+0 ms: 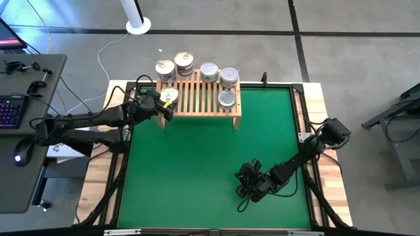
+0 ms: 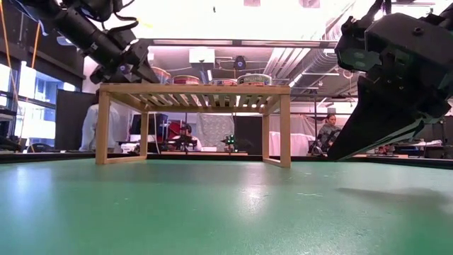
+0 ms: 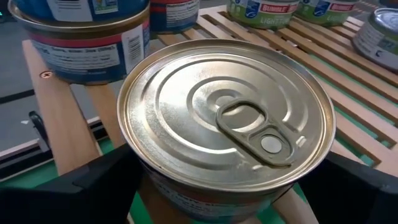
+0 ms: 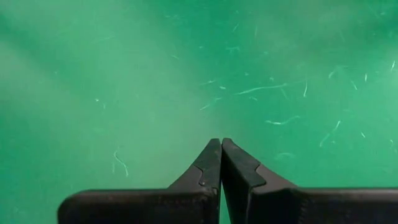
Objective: Stack canned seafood by type on shelf
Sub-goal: Put the blue pink tuna can on the shelf, then return to Home Position
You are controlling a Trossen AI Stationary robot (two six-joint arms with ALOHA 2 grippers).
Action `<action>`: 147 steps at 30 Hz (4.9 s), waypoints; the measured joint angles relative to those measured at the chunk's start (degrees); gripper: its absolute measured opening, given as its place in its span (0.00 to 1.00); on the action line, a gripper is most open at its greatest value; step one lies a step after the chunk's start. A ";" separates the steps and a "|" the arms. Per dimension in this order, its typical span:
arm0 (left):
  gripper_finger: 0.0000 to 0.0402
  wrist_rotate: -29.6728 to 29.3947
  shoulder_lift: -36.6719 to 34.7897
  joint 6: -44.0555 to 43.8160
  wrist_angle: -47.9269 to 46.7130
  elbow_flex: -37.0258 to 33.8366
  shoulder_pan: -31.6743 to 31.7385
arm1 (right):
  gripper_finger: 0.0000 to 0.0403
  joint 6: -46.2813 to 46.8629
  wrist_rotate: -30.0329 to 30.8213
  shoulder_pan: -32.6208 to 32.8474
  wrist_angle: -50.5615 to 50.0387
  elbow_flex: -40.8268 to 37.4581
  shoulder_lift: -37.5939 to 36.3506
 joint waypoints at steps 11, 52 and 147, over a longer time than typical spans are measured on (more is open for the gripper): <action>0.94 -1.01 0.11 0.80 0.22 -0.04 -0.02 | 0.00 0.00 0.00 0.00 0.09 0.00 0.00; 1.00 -6.50 0.50 2.17 -5.58 3.02 -4.17 | 0.00 -35.23 -10.59 -15.67 4.16 12.09 -5.64; 0.70 -18.70 14.58 -14.71 -43.00 27.80 -15.97 | 0.00 1.07 14.19 9.19 -38.37 14.91 -5.20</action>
